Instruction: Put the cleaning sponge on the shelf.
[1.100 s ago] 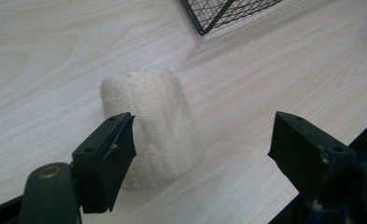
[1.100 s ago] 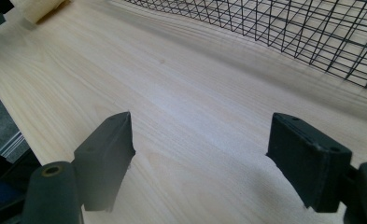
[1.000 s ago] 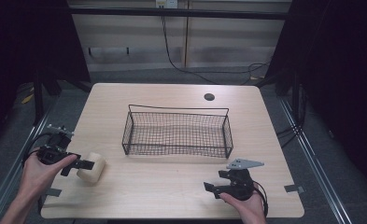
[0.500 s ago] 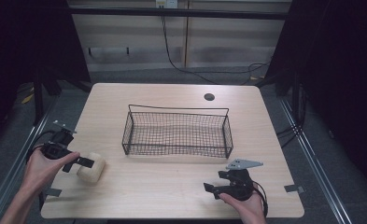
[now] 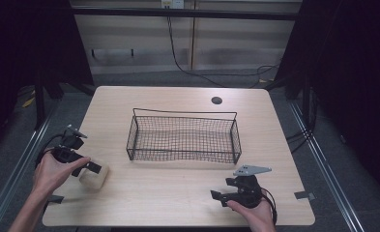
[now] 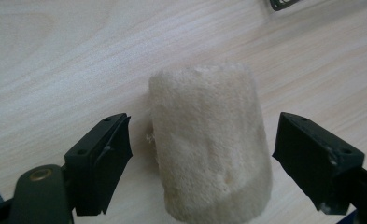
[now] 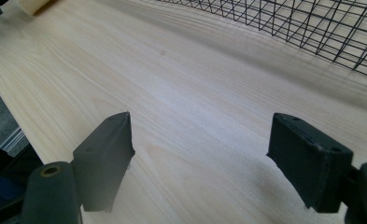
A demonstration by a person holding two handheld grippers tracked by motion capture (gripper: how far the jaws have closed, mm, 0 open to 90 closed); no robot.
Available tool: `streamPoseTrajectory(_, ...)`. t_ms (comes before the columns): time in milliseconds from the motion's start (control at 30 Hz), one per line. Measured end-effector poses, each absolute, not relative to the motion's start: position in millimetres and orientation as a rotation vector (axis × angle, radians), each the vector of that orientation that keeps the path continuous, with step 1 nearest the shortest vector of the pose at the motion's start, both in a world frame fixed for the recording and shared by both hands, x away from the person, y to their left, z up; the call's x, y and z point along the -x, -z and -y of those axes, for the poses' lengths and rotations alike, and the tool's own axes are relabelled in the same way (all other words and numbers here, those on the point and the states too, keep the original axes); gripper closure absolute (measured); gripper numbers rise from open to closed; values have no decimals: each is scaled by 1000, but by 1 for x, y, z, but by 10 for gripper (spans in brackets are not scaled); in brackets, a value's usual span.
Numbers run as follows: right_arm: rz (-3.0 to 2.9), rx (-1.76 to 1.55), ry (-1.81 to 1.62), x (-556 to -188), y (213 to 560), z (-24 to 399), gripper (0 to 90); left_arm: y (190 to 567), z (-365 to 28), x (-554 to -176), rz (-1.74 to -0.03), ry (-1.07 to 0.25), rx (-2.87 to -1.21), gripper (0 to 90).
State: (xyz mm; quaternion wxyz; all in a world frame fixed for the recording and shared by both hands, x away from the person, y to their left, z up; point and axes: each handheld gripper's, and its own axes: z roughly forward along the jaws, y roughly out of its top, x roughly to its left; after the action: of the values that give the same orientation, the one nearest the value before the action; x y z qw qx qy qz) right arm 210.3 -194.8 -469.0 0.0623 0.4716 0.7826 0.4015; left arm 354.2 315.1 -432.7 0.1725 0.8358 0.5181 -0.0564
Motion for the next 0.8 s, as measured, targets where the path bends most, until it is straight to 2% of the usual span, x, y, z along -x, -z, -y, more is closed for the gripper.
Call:
streamPoseTrajectory(500,-2371,-1426,-1209,-211,470,195,216,448,-290,-357,-1473,208,-2488,168)
streamPoseTrajectory(667,-2372,-1427,-1207,-211,470,194,216,453,-283,-359,-1482,235,-2542,216)
streamPoseTrajectory(733,-2370,-1428,-1207,-211,470,194,216,453,-282,-359,-1476,225,-2559,261)
streamPoseTrajectory(800,-2372,-1428,-1203,-211,470,194,216,454,-281,-359,-1477,231,-2565,261)
